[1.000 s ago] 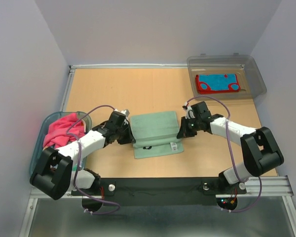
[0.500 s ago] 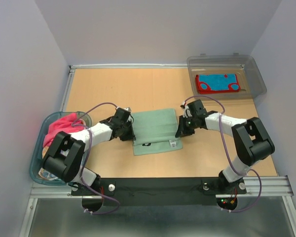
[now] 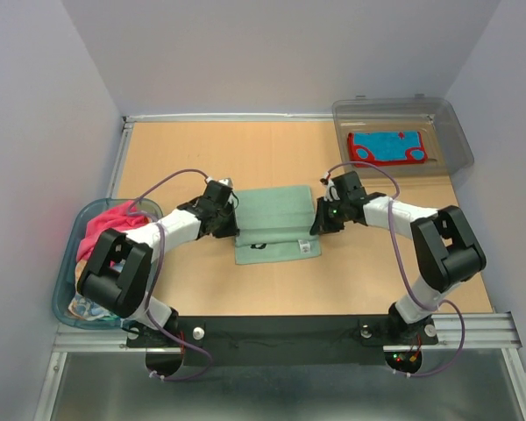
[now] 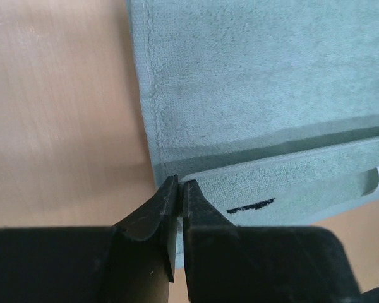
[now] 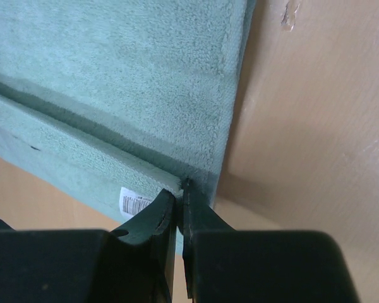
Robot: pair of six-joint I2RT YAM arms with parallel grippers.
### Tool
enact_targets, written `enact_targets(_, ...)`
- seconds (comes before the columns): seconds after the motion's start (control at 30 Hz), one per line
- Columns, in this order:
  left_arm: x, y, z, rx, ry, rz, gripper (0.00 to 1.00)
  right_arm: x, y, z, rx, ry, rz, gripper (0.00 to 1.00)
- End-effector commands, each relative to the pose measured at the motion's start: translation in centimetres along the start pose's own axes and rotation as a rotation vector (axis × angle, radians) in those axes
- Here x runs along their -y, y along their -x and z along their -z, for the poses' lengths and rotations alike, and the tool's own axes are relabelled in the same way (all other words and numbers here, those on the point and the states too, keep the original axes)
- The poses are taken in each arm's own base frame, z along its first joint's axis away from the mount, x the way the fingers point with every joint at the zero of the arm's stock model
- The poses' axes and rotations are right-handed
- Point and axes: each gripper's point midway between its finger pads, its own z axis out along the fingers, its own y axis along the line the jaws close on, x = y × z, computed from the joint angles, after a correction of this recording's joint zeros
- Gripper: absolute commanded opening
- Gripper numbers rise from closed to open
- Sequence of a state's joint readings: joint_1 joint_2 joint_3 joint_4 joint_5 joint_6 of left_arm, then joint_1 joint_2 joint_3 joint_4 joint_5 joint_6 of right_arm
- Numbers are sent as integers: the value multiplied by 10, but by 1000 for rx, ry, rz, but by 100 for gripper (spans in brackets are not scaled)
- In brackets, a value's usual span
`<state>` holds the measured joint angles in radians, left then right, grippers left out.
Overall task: Fold and stack the towels
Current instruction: Fold the towel
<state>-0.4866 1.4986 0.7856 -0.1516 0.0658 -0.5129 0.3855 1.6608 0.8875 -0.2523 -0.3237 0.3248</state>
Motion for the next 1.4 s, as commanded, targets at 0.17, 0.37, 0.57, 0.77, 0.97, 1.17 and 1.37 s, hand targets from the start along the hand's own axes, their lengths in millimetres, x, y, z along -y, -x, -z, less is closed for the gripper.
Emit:
enact_targets(0.17,-33,15,35,100,133,-24,0,19,17,31,118,-103,34,1)
enact_targets(0.37,-31,19,47,118,126,-17,0,9,24,42,153,-73,36,1)
enact_targets(0.57,-26,21,60,143,97,1,0,3,22,51,164,-49,33,1)
enact_targets(0.77,-26,11,55,117,81,11,0,8,12,47,144,-62,17,1)
enact_targets(0.97,-27,-16,39,49,60,37,2,20,-6,34,85,-92,-8,1)
enact_targets(1.17,-26,-31,31,10,35,56,37,24,-14,30,58,-92,-3,30)
enact_targets(1.37,6,-9,80,157,-108,47,75,-19,1,70,133,63,61,63)
